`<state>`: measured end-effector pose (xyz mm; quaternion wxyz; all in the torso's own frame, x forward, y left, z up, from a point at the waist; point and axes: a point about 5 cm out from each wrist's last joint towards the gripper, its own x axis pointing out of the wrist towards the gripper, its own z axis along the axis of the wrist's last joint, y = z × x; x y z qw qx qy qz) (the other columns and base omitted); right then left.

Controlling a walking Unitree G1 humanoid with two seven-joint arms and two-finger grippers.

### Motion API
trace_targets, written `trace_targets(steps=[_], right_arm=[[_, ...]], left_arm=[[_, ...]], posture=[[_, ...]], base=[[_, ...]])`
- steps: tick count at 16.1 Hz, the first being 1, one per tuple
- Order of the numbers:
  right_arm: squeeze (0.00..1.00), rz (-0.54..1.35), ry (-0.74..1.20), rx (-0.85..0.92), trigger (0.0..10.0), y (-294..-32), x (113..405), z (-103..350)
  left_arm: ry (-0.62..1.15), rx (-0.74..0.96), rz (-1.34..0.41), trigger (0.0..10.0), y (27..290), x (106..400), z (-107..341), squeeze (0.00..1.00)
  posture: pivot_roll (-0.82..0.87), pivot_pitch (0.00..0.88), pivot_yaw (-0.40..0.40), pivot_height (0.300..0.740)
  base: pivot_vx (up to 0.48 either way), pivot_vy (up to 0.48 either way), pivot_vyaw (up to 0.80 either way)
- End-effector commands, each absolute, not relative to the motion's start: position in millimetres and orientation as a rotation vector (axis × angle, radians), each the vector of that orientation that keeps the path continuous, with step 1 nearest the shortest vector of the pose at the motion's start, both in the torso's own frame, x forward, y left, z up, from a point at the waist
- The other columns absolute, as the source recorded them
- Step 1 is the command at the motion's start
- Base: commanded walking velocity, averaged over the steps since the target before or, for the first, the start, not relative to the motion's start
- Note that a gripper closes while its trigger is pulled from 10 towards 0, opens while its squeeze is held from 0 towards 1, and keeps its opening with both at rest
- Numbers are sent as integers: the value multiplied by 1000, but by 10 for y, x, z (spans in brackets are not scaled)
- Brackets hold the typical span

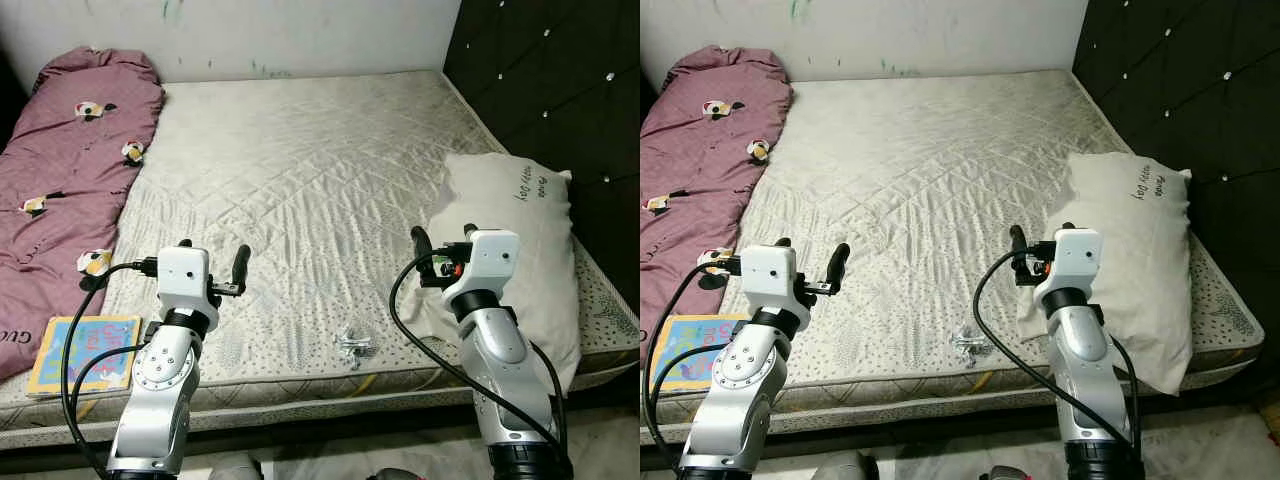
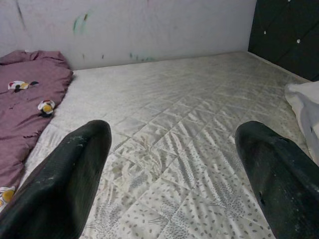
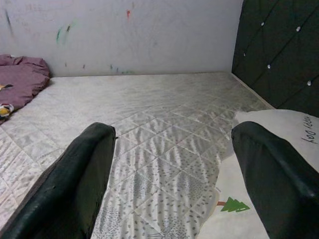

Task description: Clean up the room

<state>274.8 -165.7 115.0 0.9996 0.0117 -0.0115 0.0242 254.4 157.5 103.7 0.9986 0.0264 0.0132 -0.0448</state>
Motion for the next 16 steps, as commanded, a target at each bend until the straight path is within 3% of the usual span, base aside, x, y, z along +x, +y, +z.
trace_targets(steps=[1,6,16], right_arm=[[0,53,-26,23,10000,-1639,2753,1176],[0,69,-21,18,10000,-1628,2737,1167],[0,89,-13,22,10000,-1612,2729,1153]], left_arm=[[24,47,-77,10000,1601,2553,1063,0],[30,47,-73,10000,1603,2527,1054,0],[32,59,-70,10000,1603,2534,1045,0]], posture=[[14,0,2,740],[12,0,1,740],[9,0,-3,654]], base=[[0,0,0],[0,0,0],[0,0,0]])
